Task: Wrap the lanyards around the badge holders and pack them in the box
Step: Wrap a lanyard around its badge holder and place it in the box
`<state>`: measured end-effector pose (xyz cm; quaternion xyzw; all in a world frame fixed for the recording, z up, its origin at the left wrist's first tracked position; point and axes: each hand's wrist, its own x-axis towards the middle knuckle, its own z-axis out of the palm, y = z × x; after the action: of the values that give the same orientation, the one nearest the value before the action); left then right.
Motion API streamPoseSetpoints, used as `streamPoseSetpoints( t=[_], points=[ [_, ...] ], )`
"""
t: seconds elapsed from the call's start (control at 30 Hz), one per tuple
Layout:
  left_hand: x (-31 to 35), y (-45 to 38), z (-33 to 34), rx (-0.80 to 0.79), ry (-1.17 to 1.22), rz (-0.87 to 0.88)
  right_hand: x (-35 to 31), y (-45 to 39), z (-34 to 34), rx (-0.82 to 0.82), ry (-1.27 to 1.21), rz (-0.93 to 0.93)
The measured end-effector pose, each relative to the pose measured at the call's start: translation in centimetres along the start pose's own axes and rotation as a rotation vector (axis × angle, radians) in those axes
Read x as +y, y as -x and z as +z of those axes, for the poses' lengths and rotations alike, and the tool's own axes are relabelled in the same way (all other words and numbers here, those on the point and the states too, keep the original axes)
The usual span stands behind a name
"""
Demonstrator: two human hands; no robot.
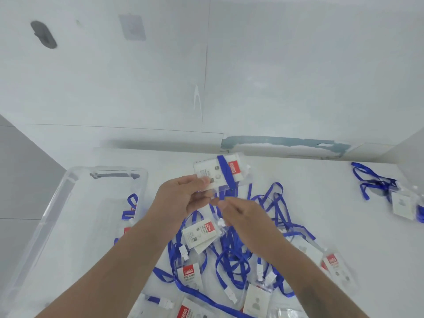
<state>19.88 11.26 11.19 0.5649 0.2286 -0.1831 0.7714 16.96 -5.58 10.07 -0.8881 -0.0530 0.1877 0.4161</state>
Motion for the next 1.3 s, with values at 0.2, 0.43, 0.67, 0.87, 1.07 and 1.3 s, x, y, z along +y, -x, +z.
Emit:
streamPoseSetpoints(
  t=[0.2,0.43,0.67,0.87,1.07,1.3],
  points=[
    [-0.5,-0.6,-1.7,0.105,-0.69,0.229,-3.1,1.0,-3.1,-0.013,0.476,-0.123],
    [0.9,1.5,-3.4,-0.446,-0.548,-0.065,-2.9,-1.4,-7.7,0.052,-0.151,-0.025],
    [0.5,0.2,-3.6,-0.112,0.071,-0.083,-0.8,-0.5,-0.1,0.123,-0.396,0.159],
    [-0.6,-1.4,-4.5,0.226,-0.436,0.062,-2.2,1.1,2.0,0.048,0.206,-0.096],
    [0.4,-0.2,-5.0,-0.041,-0.64,-0.029,-4.9,-0.8,-3.7,0.071,0.131,-0.181],
    [1.8,1.3,-6.4,-0.461,-0.347,-0.158,-4.1,-3.0,-4.4,-0.146,-0.496,-0.004]
  ],
)
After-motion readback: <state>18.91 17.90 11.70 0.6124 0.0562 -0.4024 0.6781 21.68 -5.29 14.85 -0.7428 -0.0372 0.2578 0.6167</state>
